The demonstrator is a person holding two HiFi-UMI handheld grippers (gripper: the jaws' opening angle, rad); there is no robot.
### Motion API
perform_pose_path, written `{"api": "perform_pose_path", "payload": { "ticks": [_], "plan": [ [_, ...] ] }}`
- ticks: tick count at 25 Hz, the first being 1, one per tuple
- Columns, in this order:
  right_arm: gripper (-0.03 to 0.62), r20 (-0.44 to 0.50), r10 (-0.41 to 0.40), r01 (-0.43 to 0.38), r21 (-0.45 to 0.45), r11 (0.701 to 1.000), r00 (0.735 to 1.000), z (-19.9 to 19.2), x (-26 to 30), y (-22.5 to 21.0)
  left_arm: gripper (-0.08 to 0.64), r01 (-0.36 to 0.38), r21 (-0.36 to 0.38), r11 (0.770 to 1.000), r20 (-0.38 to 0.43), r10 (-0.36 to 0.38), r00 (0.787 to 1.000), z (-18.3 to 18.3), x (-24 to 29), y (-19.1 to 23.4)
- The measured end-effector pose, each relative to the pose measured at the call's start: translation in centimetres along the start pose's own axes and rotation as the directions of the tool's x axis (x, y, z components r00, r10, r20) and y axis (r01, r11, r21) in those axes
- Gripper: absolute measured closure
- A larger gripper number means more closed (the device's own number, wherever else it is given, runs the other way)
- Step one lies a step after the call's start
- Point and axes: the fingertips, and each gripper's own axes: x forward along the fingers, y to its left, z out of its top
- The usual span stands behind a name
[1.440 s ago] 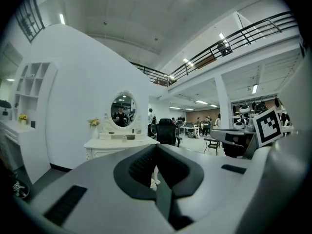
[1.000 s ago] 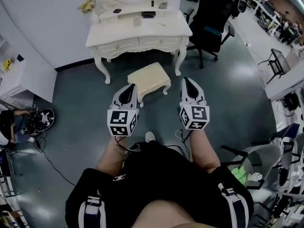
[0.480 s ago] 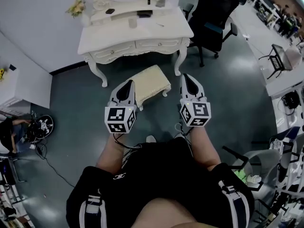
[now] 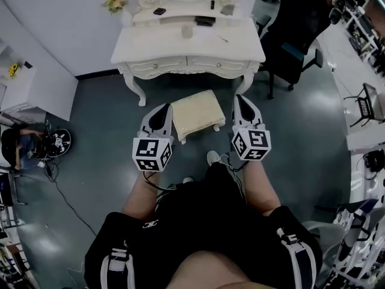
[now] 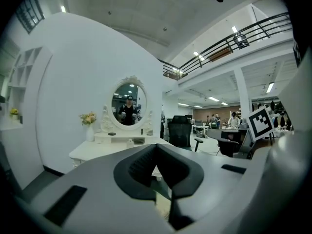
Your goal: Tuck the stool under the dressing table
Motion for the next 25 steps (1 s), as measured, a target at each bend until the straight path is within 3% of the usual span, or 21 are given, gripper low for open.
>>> {"api": "perform_pose_path", "payload": {
  "ticks": [7,12,17,25],
  "plan": [
    [0.577,-0.024,0.12,-0.121,-0.041,0.992,0.992,0.1,7.7,-4.9,0.543,-0.115,0.011,0.993,-0.01,0.115,0.993,0.9,6.7,1.0],
    [0.577,-0.056,0.21,-0.213,-0.048,0.976,0.976,-1.3,13.0,-8.0,0.543,-0.183,-0.036,0.983,-0.019,0.182,0.983,-0.1,11.5,2.3],
    [0.577,-0.112,0.297,-0.304,-0.045,0.952,0.948,-4.0,17.1,-10.4,0.543,-0.246,-0.082,0.966,-0.04,0.244,0.969,-2.5,15.0,3.3],
    [0.577,-0.19,0.349,-0.361,-0.028,0.932,0.917,-10.7,20.3,-12.2,0.543,-0.301,-0.101,0.948,-0.11,0.29,0.951,-8.5,18.3,4.9]
  ]
}}
